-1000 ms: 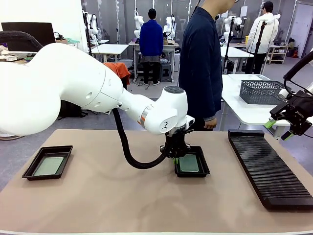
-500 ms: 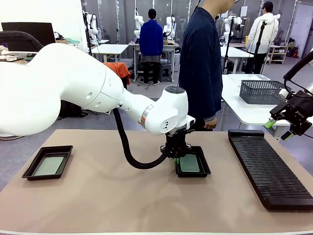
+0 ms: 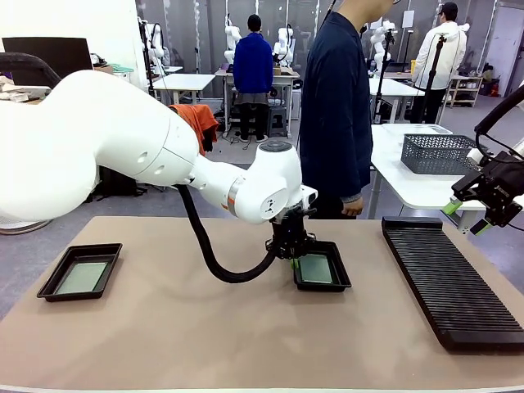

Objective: Inspect and transfer BCBs to ESD trays.
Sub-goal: Pick up the ESD tray and place it on the left side of the table.

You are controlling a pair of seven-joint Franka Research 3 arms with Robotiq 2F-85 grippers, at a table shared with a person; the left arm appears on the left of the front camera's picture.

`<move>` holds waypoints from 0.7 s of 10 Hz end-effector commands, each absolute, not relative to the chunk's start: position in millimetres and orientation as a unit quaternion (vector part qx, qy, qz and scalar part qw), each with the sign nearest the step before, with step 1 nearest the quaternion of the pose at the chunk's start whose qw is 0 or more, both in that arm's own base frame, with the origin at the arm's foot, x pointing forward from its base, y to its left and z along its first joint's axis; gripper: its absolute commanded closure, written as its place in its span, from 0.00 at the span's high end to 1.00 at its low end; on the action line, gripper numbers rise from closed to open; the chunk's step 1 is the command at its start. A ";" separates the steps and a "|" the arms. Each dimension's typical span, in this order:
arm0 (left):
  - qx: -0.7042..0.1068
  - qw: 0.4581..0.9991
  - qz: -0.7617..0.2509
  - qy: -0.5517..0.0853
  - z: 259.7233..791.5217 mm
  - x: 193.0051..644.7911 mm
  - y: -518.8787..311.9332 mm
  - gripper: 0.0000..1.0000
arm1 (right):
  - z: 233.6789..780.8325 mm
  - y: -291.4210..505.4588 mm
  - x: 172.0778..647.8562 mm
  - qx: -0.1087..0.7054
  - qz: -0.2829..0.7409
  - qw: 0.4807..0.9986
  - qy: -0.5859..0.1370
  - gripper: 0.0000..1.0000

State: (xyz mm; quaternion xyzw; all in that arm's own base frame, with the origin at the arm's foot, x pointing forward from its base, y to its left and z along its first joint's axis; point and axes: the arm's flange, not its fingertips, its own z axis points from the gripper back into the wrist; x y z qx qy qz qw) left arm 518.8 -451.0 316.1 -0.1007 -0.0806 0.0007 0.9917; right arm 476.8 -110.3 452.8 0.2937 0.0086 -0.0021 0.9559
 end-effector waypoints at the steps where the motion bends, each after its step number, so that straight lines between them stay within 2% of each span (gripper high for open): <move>1: -0.140 0.988 -0.013 -0.070 317.5 510.8 -429.3 0.03 | 451.7 -106.9 473.4 0.285 -0.016 0.958 0.004 1.00; 7: -0.203 0.975 -0.039 -0.080 335.7 511.7 -378.8 0.03 | 451.7 -106.9 473.4 0.285 -0.016 0.958 0.004 1.00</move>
